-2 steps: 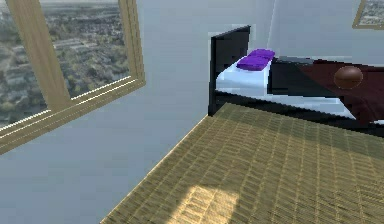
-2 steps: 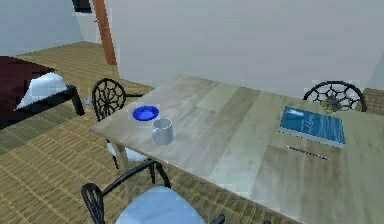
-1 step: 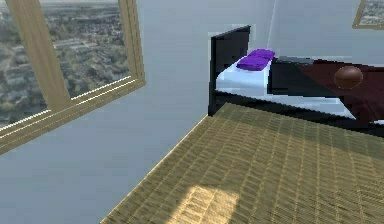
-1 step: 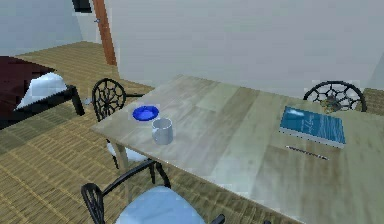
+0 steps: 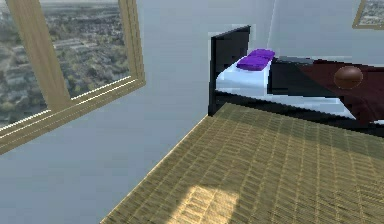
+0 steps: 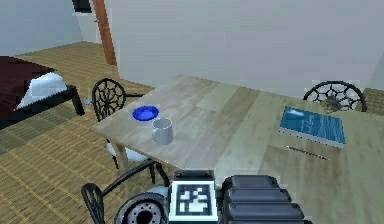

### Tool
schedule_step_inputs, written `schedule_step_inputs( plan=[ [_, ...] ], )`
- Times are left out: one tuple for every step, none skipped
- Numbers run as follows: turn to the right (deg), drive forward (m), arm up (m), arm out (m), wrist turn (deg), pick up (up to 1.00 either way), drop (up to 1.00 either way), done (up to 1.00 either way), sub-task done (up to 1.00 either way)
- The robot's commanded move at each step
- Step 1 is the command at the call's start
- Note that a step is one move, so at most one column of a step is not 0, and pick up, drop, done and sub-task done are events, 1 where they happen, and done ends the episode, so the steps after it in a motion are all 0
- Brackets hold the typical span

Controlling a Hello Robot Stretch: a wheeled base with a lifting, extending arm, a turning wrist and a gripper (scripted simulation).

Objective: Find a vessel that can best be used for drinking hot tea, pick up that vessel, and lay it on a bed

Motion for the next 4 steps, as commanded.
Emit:
schedule_step_inputs(
  plan=[
    [0.0,0.0,0.0,0.5,0.0,0.0,0.0,0.0,0.0],
    [0.0,0.0,0.0,0.0,45.0,0.0,0.0,0.0,0.0],
    [0.0,0.0,0.0,0.0,45.0,0.0,0.0,0.0,0.0],
    [0.0,0.0,0.0,0.0,45.0,0.0,0.0,0.0,0.0]
  ],
)
